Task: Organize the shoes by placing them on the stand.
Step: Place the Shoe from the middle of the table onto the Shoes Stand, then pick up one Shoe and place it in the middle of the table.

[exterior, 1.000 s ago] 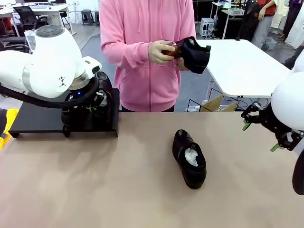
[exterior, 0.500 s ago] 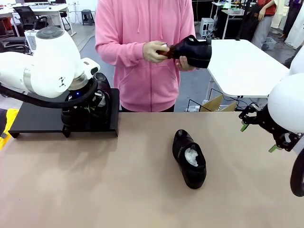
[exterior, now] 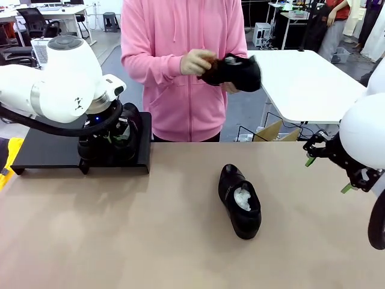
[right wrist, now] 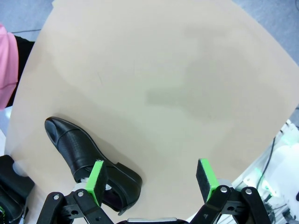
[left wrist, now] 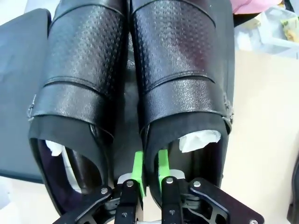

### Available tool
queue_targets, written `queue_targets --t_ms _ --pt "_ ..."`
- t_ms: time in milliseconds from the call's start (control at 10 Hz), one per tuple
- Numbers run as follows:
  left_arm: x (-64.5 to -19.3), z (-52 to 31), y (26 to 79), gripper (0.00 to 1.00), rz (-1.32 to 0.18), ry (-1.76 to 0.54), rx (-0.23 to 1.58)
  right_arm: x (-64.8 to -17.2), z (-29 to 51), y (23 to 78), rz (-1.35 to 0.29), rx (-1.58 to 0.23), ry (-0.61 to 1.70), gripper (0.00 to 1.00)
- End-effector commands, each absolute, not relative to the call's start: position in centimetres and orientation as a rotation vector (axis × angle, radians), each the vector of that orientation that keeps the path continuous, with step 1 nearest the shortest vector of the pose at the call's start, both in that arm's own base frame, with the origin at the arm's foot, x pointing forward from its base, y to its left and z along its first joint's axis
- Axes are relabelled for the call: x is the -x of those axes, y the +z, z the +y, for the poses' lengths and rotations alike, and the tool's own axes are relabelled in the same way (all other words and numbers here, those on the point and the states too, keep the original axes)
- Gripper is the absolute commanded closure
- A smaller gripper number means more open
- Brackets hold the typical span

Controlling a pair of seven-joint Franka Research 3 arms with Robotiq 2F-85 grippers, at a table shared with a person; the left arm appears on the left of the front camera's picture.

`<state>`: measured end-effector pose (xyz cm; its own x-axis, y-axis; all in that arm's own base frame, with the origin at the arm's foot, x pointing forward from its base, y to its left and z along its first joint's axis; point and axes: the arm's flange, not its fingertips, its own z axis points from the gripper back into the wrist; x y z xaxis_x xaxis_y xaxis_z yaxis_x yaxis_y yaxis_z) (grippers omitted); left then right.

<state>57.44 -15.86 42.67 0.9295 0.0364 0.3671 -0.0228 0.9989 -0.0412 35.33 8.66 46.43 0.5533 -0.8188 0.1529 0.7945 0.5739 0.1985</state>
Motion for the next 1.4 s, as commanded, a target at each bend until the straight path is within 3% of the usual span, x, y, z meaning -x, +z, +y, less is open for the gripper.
queue_targets --t_ms 0,600,700,1300 --pt "-57.4 -16.1 43.8 0.82 -0.413 0.037 0.016 -34.5 8.9 46.1 -0.259 -0.078 -0.981 0.00" --pt "-53.0 -13.6 47.3 0.82 -0.451 0.080 0.063 -35.3 8.9 46.5 -0.242 -0.107 -0.947 0.00" --pt "-55.2 -15.0 46.8 0.82 -0.441 0.039 0.039 -35.3 8.9 46.5 -0.242 -0.107 -0.947 0.00" --pt "-55.2 -15.0 46.8 0.82 -0.441 0.039 0.039 -35.3 8.9 46.5 -0.242 -0.107 -0.947 0.00"
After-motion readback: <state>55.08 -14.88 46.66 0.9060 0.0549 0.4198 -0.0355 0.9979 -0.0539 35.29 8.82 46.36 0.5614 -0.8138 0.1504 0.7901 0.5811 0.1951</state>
